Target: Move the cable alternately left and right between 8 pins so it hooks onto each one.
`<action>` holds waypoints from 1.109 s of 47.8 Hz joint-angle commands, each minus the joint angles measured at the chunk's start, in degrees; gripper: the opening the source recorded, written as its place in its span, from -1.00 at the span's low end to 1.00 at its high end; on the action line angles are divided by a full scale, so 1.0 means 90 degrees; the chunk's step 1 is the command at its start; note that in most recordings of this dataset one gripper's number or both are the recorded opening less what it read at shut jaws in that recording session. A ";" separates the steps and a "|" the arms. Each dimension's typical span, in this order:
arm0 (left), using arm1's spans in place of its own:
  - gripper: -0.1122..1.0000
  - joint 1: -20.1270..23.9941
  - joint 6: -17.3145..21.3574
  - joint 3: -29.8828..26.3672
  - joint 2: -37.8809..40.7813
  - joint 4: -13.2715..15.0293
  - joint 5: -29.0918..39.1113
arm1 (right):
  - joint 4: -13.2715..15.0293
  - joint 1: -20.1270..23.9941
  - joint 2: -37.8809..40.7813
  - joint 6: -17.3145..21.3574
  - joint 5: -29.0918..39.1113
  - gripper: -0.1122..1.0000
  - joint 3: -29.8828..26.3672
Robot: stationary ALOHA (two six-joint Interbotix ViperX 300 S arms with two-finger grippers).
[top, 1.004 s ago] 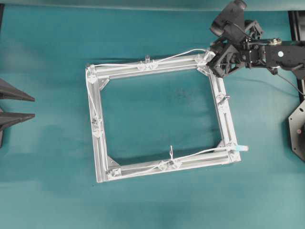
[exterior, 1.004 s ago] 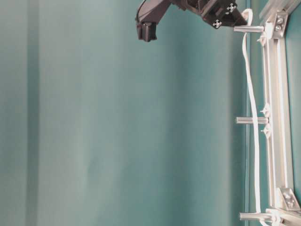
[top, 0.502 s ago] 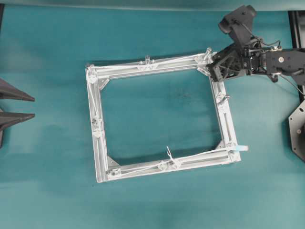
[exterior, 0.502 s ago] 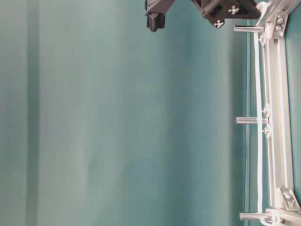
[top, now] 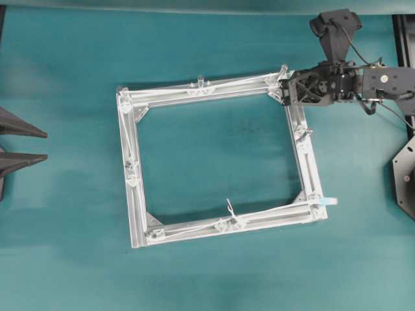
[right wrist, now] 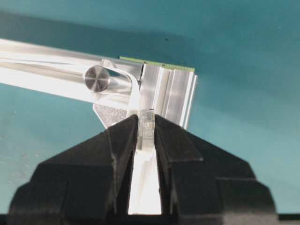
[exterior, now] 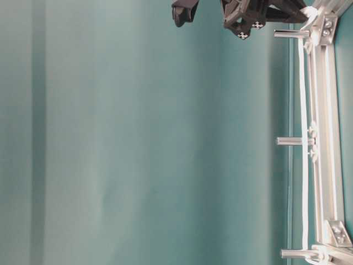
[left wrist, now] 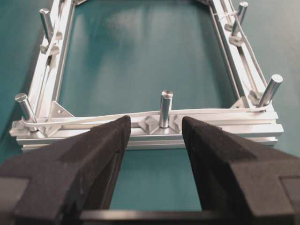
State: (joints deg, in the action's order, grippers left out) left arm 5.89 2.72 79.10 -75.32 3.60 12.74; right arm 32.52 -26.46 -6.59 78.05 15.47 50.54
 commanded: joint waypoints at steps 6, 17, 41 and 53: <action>0.20 0.0000 0.0010 -0.0059 0.0039 -0.0020 -0.0059 | -0.0225 0.0244 -0.0195 -0.0010 0.0352 -0.55 -0.0078; 0.20 0.0000 0.0010 -0.0059 0.0039 -0.0020 -0.0059 | -0.0547 0.0283 -0.0527 -0.0010 0.0537 -0.37 0.0000; 0.20 0.0000 0.0010 -0.0059 0.0039 -0.0020 -0.0059 | -0.0762 0.0312 -0.1279 -0.0010 0.0713 0.37 0.0264; 0.20 -0.0010 0.0010 -0.0059 0.0039 -0.0020 -0.0049 | -0.0762 0.0312 -0.2217 -0.0049 0.0654 0.37 0.0645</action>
State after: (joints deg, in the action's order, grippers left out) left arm 5.89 2.81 79.10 -75.41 3.60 12.74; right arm 25.75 -23.73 -23.82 77.87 21.88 55.99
